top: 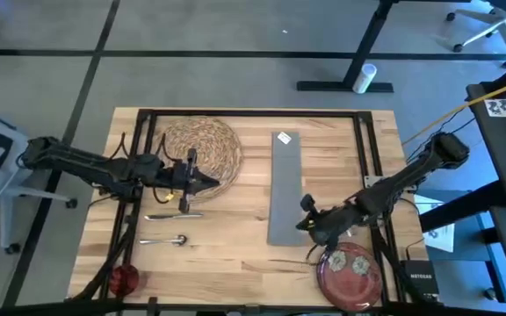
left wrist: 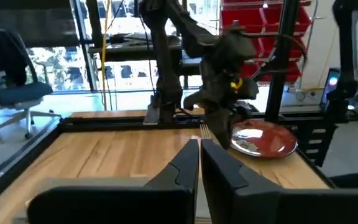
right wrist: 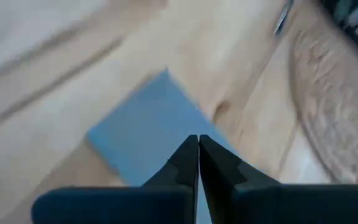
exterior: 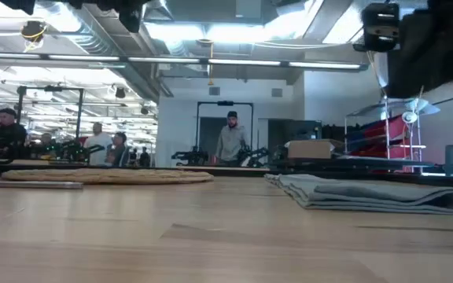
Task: Set table place
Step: Fold the gray table napkin
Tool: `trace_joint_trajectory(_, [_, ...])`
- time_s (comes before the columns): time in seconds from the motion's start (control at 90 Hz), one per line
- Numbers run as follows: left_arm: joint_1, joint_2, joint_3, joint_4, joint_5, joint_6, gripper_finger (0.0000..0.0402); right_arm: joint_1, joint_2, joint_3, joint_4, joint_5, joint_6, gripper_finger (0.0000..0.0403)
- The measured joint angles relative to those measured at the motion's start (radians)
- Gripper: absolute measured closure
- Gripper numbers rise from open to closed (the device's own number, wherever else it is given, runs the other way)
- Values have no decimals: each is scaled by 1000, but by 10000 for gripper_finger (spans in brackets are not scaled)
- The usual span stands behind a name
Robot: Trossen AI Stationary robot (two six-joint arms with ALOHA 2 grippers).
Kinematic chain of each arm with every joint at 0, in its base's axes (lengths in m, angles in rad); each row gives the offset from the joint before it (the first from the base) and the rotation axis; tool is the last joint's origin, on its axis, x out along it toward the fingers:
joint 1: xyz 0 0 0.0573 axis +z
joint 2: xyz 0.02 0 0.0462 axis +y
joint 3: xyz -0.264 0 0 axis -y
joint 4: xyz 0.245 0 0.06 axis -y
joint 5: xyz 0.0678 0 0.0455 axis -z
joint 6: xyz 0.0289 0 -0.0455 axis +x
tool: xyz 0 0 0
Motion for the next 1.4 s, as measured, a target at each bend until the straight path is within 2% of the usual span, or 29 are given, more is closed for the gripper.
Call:
trace_joint_trajectory(0.122, [0,3,0,-1,0,4,402,0,-74,-138,290,-14,-9,403])
trace_joint_trajectory(0.211, [0,4,0,-3,0,3,402,0,-89,-189,412,-13,-8,403])
trace_joint_trajectory(0.567, [0,5,0,2,0,78,402,-1,-89,-194,432,20,24,403])
trace_joint_trajectory(0.744, [0,5,0,1,0,80,402,0,-88,-115,231,30,72,395])
trace_joint_trajectory(0.9, [1,5,0,0,0,80,402,0,-48,14,-45,31,123,366])
trace_joint_trajectory(1.011, [2,5,0,0,0,80,402,0,13,100,-174,25,131,347])
trace_joint_trajectory(1.2, [2,6,0,-6,0,80,402,1,142,213,-322,-83,151,325])
trace_joint_trajectory(1.4, [5,37,0,-5,0,80,402,1,262,286,-417,-172,170,322])
